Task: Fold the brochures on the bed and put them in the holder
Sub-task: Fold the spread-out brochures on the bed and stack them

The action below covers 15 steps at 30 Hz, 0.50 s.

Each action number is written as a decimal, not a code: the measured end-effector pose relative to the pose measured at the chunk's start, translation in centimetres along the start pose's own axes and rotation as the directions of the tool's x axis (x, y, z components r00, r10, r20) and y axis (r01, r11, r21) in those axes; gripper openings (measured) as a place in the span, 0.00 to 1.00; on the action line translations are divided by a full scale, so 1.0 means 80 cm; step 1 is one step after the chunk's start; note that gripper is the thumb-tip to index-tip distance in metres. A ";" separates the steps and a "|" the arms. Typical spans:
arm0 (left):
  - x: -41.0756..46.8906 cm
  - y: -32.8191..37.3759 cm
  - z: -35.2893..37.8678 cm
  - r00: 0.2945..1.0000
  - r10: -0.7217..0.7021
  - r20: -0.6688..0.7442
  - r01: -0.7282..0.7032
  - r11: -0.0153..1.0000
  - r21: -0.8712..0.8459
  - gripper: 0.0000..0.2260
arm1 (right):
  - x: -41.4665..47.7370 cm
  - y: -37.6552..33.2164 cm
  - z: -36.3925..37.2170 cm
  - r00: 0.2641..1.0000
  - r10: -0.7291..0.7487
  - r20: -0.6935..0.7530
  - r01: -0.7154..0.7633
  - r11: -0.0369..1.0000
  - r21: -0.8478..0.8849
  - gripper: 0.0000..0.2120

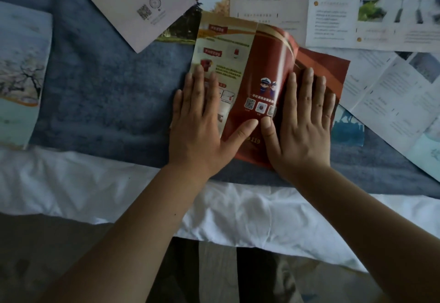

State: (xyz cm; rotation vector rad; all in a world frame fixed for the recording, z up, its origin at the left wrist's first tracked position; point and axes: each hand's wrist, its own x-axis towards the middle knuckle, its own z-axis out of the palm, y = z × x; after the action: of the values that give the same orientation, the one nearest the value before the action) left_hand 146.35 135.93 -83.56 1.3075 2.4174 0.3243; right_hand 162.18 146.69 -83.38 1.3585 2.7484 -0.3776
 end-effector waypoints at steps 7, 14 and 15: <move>-0.009 -0.014 -0.006 1.000 0.003 -0.016 -0.002 1.000 0.022 0.41 | 0.011 -0.023 -0.002 0.999 -0.038 0.007 0.038 0.998 0.045 0.38; -0.022 -0.048 -0.021 0.997 -0.072 -0.025 0.076 0.962 0.262 0.41 | 0.015 -0.033 -0.015 0.996 -0.042 0.075 0.048 0.995 -0.090 0.36; -0.019 -0.053 -0.025 0.998 -0.061 -0.016 0.063 0.960 0.274 0.41 | 0.022 -0.037 -0.017 0.993 -0.083 0.087 0.090 0.993 -0.076 0.36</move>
State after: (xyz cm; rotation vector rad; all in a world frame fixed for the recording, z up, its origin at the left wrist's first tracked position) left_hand 143.07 132.29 -83.00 1.3381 2.5727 -0.0260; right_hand 158.89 146.68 -81.75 1.1806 2.7280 -0.3176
